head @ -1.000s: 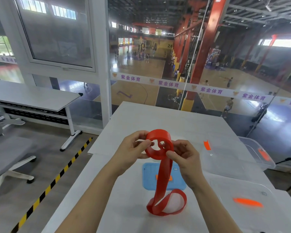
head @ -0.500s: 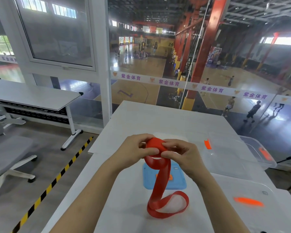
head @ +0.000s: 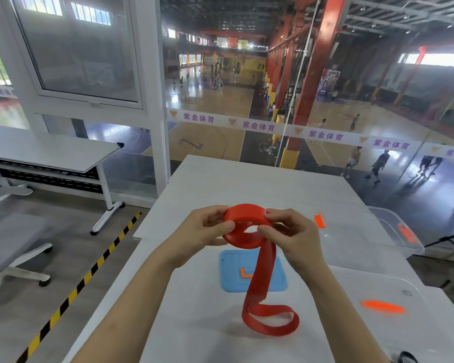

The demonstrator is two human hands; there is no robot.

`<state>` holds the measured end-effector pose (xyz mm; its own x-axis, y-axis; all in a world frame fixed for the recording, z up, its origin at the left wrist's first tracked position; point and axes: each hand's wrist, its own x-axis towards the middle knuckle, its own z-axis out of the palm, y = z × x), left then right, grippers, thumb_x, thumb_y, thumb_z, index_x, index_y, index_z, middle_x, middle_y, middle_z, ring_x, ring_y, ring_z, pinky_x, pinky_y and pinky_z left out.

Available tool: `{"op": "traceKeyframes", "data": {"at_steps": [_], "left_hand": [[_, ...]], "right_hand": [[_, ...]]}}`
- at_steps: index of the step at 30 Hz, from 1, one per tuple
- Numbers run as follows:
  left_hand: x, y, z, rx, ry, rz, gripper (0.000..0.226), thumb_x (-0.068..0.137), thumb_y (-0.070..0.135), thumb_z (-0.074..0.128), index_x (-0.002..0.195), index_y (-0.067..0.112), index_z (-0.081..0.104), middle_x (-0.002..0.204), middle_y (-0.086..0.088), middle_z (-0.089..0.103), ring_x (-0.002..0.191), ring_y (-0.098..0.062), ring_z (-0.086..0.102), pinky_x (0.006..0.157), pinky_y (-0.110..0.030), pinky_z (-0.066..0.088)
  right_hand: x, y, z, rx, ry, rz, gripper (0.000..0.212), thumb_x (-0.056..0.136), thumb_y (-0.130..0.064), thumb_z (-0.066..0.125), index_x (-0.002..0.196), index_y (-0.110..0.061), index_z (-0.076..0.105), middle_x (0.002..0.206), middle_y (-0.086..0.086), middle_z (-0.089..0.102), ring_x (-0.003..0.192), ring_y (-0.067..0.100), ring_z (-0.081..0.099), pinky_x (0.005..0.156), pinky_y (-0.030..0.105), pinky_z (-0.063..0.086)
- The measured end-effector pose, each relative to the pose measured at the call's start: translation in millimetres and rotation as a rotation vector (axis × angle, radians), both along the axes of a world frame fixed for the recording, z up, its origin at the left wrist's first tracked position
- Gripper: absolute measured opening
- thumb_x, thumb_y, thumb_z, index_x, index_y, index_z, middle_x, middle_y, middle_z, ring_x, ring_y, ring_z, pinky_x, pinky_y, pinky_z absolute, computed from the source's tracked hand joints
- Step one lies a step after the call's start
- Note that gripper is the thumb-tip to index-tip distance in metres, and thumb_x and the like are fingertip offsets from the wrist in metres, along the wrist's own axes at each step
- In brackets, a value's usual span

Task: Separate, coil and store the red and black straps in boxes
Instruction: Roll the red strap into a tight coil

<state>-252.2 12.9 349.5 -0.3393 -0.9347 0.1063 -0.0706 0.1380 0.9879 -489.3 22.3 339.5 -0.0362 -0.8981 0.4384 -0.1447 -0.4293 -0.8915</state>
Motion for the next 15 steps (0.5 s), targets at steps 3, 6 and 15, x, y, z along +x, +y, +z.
{"op": "traceKeyframes", "data": {"at_steps": [3,6,15], "left_hand": [[5,-7,6,-0.019,-0.142,0.0,0.049,0.094,0.029,0.076,0.141,0.03,0.062,0.132,0.012,0.071,0.121,-0.01,0.068,0.098,-0.025,0.056],[-1,-9,14,-0.093,-0.359,-0.046,0.049,0.089,0.031,0.081,0.136,0.033,0.065,0.123,0.018,0.07,0.112,-0.004,0.067,0.09,-0.017,0.055],[-14,-3,3,-0.111,-0.108,0.092,0.025,0.094,0.026,0.077,0.111,0.042,0.069,0.104,0.019,0.076,0.099,0.001,0.072,0.072,-0.018,0.061]], "right_hand": [[-8,-2,4,0.009,0.148,0.012,0.025,0.074,-0.006,0.093,0.092,-0.02,0.083,0.102,-0.008,0.082,0.097,0.016,0.078,0.093,0.027,0.062],[-8,-2,5,-0.04,0.297,0.052,0.024,0.075,-0.012,0.094,0.096,-0.015,0.083,0.107,-0.005,0.081,0.097,0.016,0.078,0.091,0.027,0.062],[-10,-2,-13,0.052,0.074,0.116,0.039,0.081,-0.002,0.088,0.111,-0.022,0.075,0.109,0.0,0.079,0.107,0.024,0.076,0.097,0.037,0.061]]}}
